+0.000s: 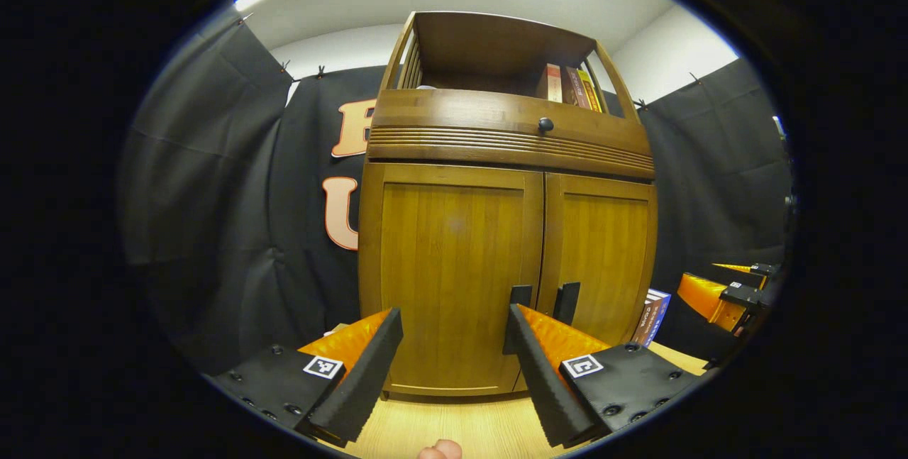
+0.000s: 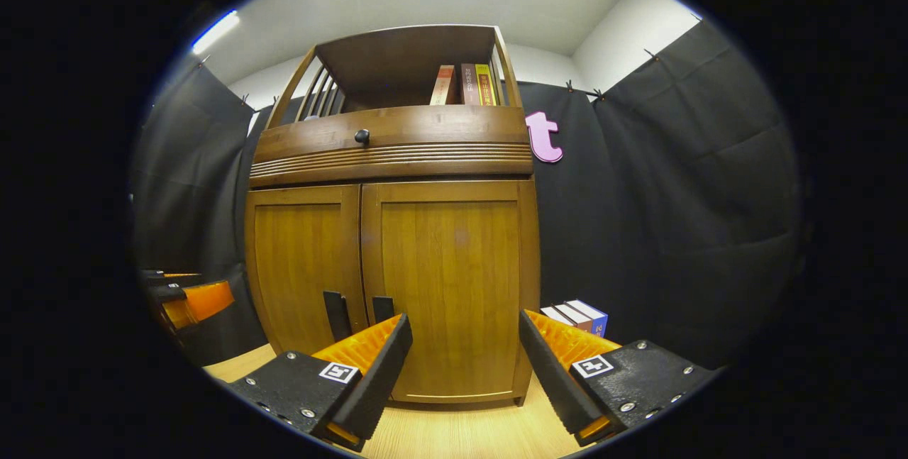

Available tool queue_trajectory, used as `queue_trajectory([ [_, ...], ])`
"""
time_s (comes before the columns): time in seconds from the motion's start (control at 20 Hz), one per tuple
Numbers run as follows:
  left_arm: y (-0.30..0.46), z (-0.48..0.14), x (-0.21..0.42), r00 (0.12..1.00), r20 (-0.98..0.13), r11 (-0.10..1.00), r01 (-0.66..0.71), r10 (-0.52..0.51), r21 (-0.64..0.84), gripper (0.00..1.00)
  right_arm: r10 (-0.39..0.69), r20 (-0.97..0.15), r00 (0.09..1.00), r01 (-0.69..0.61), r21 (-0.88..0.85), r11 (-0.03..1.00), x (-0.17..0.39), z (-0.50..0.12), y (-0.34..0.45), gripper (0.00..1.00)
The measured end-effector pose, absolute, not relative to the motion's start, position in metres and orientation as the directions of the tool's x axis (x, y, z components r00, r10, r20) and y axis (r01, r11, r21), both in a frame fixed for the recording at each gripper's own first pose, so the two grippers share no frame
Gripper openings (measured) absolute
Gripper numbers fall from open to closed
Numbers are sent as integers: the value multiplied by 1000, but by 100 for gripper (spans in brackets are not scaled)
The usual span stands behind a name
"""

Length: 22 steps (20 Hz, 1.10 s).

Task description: Open the right door of the double-door shoe cabinet with the right hand, and open the left door with the left hand.

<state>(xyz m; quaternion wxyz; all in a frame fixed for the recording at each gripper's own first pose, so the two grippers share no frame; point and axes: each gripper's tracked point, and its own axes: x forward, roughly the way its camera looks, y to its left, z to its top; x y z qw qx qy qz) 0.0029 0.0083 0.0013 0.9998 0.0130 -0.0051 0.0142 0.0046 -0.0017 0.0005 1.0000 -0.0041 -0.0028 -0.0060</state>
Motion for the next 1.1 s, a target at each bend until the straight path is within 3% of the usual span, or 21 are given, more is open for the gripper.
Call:
queue_trajectory([
  [0.7,12,4,9,1000,17,1000,-25,26,-5,94,-41,-28,999,42,15,999,11,-7,-8,94],
  [1.1,15,6,9,999,19,999,-36,36,2,98,-38,-23,999,38,11,999,8,-5,-7,94],
])
